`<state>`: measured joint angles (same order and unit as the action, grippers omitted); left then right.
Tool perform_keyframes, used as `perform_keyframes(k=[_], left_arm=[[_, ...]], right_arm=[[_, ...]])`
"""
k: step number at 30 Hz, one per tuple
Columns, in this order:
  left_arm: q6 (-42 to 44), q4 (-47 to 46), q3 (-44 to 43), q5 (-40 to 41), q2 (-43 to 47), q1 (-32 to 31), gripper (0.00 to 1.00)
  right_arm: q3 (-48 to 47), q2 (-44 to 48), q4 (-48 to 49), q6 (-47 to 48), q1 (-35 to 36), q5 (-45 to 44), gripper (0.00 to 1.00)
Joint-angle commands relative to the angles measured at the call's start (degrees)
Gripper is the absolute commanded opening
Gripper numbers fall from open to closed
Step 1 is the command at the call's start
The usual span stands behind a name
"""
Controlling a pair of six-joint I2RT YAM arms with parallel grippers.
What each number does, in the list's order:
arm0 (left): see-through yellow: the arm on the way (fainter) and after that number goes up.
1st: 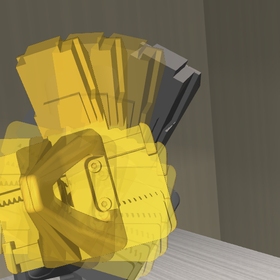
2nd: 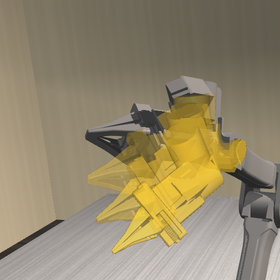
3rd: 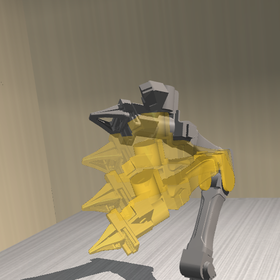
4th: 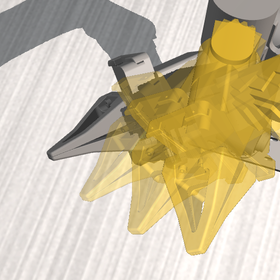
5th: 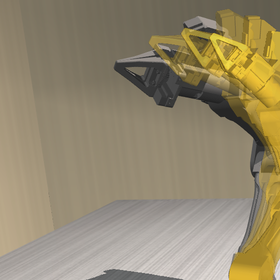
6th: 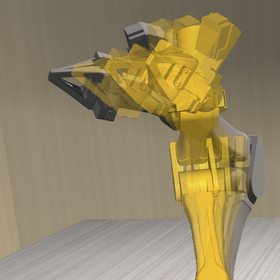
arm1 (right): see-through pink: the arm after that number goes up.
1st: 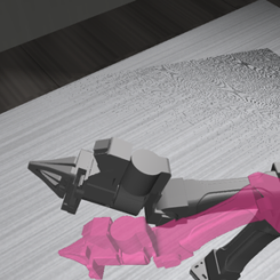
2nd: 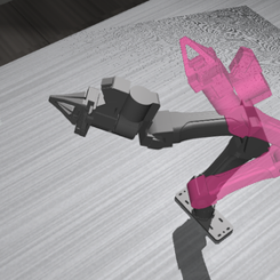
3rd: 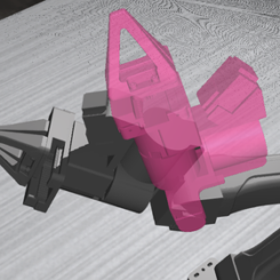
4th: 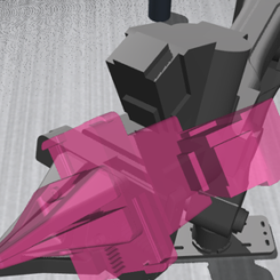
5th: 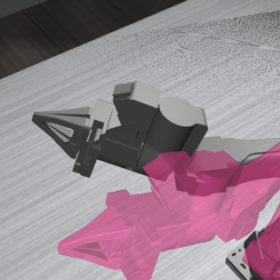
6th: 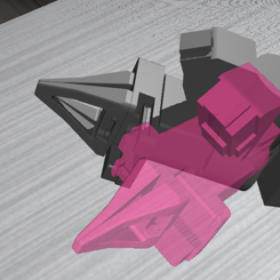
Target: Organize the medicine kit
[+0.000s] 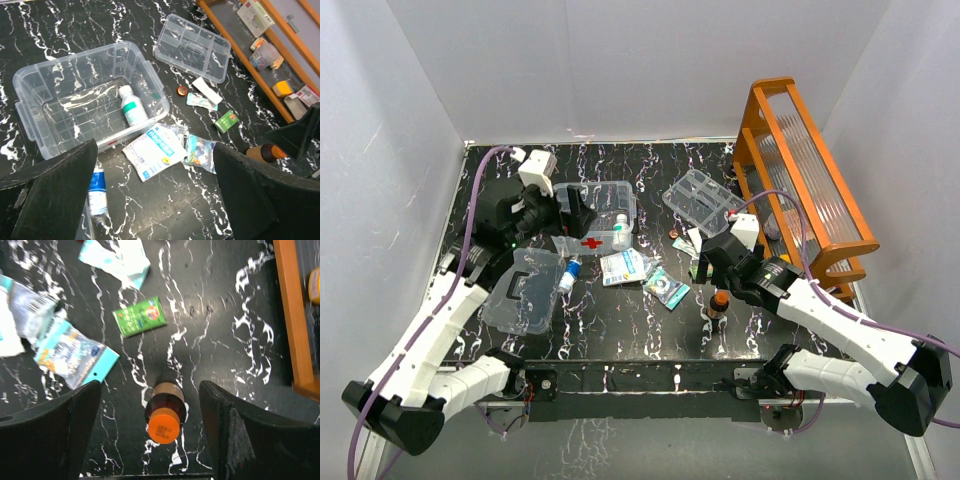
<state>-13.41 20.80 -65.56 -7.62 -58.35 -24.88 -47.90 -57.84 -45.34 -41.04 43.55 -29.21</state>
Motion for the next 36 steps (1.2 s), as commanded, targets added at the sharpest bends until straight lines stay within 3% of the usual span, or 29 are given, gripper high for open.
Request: perform_keyframes(k=[1,5,10,26,29,36], left_arm=[[2.98,-3.63,4.86,2.93,4.59,-0.08,0.99],[2.44,-5.85,8.33,1.16,7.22,-0.01,0.99],[1.00,-9.50,11.96,-3.46,9.95,-0.07,0.99],[1.78,-12.54,15.21,-10.01,8.68,-0.06,0.94],[1.85,-13.08,15.86,-11.85,8.39,-0.07,0.94],[0.54,-20.32,19.48,-25.32,8.54,-0.08,0.89]], right_arm=[[1.29,-0.52,-3.71,-6.22,0.15,-0.48,0.75],[1.89,0.07,-3.75,-7.48,0.15,1.76,0.66],[2.97,-0.05,-6.31,-11.18,0.15,4.07,0.61],[1.83,-1.30,-8.88,-11.51,0.20,6.27,0.30],[0.62,-1.48,-8.93,-9.90,0.21,6.99,0.20],[-4.09,-1.18,-1.15,5.29,0.19,20.80,0.13]])
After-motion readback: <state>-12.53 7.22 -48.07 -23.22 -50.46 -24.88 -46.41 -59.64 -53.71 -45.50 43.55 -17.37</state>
